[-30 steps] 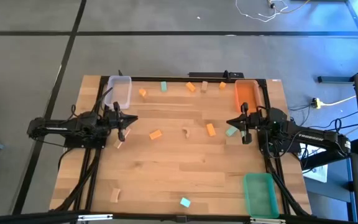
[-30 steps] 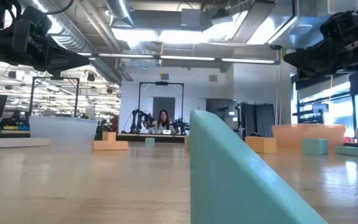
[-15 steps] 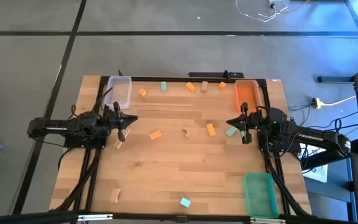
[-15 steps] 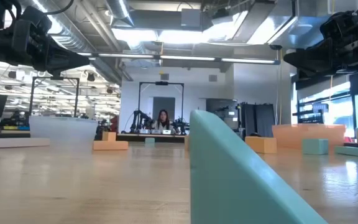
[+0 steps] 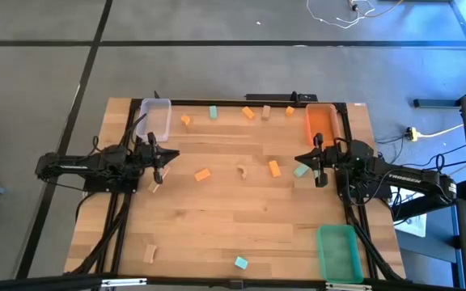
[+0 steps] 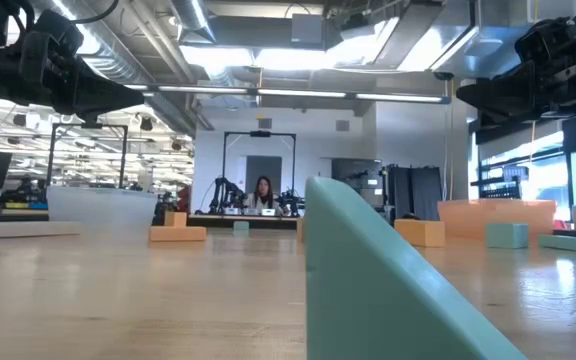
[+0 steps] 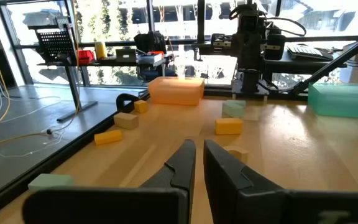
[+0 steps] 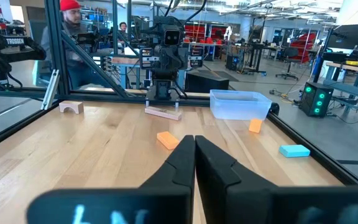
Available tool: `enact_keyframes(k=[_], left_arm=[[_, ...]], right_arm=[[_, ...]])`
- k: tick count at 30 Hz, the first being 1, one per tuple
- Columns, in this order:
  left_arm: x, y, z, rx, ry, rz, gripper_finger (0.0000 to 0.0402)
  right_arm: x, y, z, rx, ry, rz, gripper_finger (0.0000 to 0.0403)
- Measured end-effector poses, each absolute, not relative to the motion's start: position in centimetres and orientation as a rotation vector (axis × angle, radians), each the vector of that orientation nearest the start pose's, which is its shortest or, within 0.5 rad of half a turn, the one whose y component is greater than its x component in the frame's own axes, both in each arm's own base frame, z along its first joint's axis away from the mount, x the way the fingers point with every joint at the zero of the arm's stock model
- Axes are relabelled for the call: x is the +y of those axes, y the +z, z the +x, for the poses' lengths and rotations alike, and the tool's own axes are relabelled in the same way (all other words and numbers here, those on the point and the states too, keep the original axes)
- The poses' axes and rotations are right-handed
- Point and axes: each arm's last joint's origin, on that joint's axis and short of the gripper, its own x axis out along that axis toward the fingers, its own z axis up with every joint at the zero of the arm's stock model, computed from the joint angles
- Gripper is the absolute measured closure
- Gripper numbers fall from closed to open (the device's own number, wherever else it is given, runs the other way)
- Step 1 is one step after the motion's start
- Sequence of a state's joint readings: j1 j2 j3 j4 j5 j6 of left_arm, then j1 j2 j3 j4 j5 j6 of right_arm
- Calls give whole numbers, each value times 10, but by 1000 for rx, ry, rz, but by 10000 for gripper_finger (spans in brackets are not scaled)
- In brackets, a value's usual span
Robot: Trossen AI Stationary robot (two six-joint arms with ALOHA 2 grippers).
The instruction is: Sort & place blocks by color
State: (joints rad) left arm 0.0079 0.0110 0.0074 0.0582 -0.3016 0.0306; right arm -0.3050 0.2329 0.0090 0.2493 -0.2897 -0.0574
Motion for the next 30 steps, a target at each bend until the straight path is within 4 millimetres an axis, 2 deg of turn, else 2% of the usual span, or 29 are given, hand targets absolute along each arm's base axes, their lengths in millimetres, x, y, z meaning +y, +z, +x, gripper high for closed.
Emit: enact_keyframes(k=[23, 30], left_arm=[[9, 171, 96, -49, 307, 23, 376], [7, 177, 96, -102, 214, -34, 376]], right_arm=[[-25, 171, 108, -24, -16, -65, 389], [-25, 171, 108, -23, -16, -65, 389]])
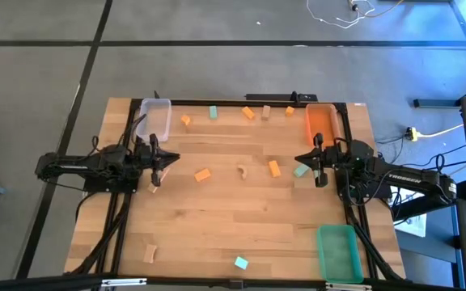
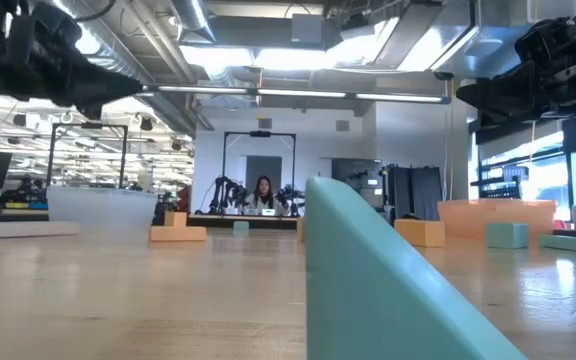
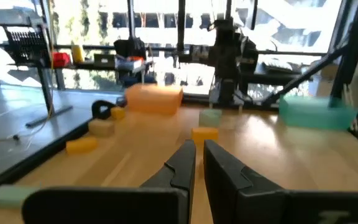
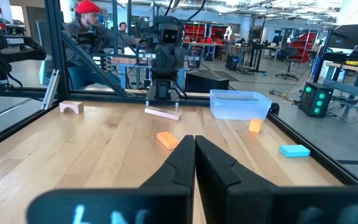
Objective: Sort & place blocks by color
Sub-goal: Put the orange block into the transparent bin
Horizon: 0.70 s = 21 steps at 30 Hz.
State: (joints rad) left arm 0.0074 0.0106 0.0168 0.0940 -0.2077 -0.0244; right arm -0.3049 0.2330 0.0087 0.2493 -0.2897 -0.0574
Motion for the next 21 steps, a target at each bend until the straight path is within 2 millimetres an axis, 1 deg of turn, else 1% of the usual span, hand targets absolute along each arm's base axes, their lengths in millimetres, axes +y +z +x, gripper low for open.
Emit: enact_keyframes(k=[3, 5, 7, 10, 13, 16, 21], left_arm=[[4, 187, 94, -112, 131, -38, 376], [3, 194, 92, -95, 106, -36, 376], [4, 202, 90, -77, 123, -53, 376], [5, 220, 87, -73, 163, -79, 376], [6, 233, 88, -18, 199, -77, 369], [7, 244, 94, 58, 237, -72, 347], [8, 266, 109, 172, 277, -101, 287]], right_arm=[[-25, 171, 108, -24, -16, -65, 389], [-25, 171, 108, -23, -16, -65, 389], [-25, 171, 108, -24, -16, -65, 389], [-25, 171, 108, -23, -16, -65, 389], [-25, 171, 108, -23, -16, -65, 389], [-25, 171, 108, -23, -16, -65, 389], [-25, 171, 108, -24, -16, -65, 389]])
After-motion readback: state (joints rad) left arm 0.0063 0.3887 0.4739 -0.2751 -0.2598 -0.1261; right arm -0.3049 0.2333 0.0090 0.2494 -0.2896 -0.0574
